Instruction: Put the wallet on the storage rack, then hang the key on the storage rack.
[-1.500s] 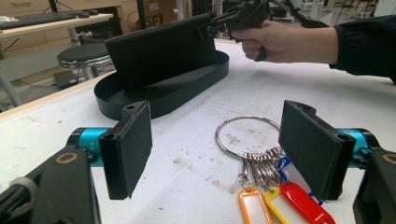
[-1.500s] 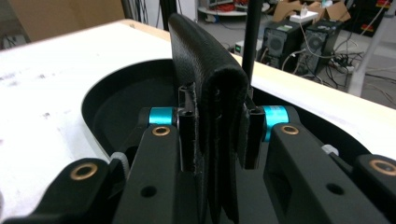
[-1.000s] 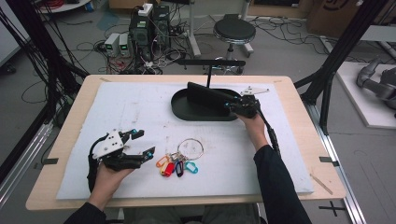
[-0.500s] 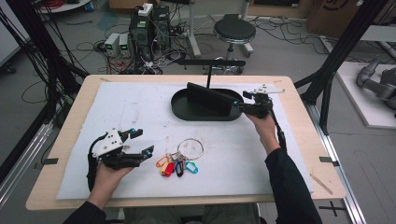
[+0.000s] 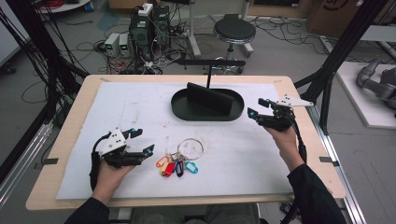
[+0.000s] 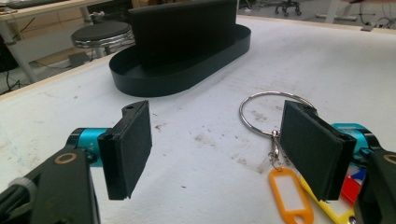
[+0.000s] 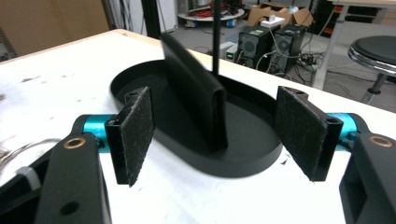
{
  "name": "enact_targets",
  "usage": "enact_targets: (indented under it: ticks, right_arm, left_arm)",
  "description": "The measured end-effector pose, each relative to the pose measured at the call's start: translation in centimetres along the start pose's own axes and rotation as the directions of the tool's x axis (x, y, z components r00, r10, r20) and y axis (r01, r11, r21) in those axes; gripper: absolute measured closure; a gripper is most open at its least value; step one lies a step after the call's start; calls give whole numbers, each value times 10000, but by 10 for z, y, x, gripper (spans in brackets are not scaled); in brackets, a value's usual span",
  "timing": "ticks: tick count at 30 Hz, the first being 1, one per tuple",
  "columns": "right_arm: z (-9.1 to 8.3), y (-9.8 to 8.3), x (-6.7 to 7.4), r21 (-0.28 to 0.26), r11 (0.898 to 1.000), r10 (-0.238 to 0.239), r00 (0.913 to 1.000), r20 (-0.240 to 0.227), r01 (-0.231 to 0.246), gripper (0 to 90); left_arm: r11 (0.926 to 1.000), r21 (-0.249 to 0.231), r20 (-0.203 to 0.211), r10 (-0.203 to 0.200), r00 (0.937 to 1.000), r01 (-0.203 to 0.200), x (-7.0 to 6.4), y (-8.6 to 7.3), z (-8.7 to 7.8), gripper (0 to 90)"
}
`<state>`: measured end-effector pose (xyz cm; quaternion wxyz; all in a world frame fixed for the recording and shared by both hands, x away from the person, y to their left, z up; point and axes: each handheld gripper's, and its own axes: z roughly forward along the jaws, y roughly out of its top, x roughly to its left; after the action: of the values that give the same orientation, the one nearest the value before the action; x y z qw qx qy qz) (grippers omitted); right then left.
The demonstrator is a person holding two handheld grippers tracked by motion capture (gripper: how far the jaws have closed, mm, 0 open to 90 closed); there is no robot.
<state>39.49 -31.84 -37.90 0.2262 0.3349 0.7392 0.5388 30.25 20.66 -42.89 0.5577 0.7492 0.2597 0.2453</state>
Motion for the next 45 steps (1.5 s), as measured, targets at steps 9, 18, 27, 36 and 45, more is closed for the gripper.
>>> enact_targets:
  ticks: [9,18,27,36,45]
  right_arm:
    - [-31,-18,11,-410,9988,284,9991,313,-271,285]
    - [-47,-31,13,-831,9965,16,9967,812,52,278]
    - [-49,-39,14,-882,9950,-406,9959,810,477,290]
    - [-54,-39,13,-765,9935,-762,9919,1014,842,372]
    - [-50,-36,16,-598,9966,-502,9922,1138,573,305]
  left_arm:
    - [9995,-208,-327,-234,9992,227,5,0,-6,256]
    - [9995,-131,257,-294,9992,297,4,5,0,295]
    - [9991,-31,587,-410,9974,413,-1,16,15,294]
    - [9947,52,1053,-1028,9891,1028,-6,26,39,248]
    - [9944,361,944,-1023,9903,993,-9,32,54,237]
